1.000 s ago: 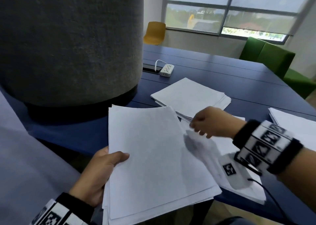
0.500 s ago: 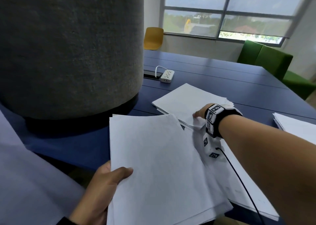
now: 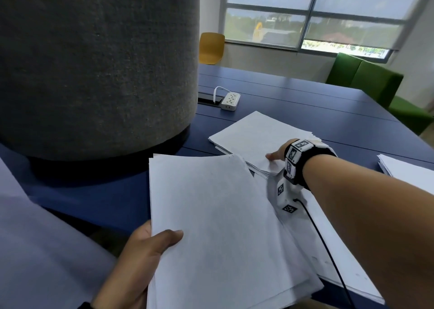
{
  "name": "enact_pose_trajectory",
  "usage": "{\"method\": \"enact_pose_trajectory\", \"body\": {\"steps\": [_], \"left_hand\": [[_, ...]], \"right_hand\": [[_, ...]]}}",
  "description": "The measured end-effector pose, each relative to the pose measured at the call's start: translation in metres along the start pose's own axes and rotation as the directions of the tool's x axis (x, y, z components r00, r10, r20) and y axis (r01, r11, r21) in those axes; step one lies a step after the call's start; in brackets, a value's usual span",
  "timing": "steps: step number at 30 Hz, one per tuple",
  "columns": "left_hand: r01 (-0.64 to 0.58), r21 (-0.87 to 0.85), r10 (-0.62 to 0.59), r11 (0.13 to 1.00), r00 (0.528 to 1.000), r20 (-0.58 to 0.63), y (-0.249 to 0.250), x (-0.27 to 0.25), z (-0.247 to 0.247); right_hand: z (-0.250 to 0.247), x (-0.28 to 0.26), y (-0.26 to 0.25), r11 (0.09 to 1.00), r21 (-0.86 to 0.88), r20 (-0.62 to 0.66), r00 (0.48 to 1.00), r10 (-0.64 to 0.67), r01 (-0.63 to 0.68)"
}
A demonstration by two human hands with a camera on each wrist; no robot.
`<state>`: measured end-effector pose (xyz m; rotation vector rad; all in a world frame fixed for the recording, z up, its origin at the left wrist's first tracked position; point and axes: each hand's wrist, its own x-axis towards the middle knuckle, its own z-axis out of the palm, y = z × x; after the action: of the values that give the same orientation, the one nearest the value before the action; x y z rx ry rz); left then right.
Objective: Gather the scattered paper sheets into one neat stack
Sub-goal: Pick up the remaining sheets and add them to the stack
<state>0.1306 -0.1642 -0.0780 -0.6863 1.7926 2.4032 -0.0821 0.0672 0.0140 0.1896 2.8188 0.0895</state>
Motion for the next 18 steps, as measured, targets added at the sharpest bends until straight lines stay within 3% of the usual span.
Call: {"method": "enact_pose_trajectory", "body": {"steps": [4, 8, 18], "left_hand": [[0.008, -0.010, -0.008, 1.000, 1.000, -0.011, 0.0000, 0.0009, 0.0002], [0.006, -0.017, -0.006, 1.000, 1.000, -0.004, -0.0002, 0.0009, 0.0003], [-0.008, -0.026, 0.009, 1.000, 1.000, 0.020, 0.0008, -0.0019, 0.0008]], "right_hand": [[0.0028, -0.0051, 0.0055, 0.998, -0.062, -0.016, 0.999, -0.035, 0.034], [0.0071, 0.0011, 0.0013, 0.992, 0.100, 0.014, 0.997, -0.079, 0.077], [0.0055, 0.0036, 0.0043, 0.987, 0.152, 0.013, 0.998, -0.056, 0.054]]}}
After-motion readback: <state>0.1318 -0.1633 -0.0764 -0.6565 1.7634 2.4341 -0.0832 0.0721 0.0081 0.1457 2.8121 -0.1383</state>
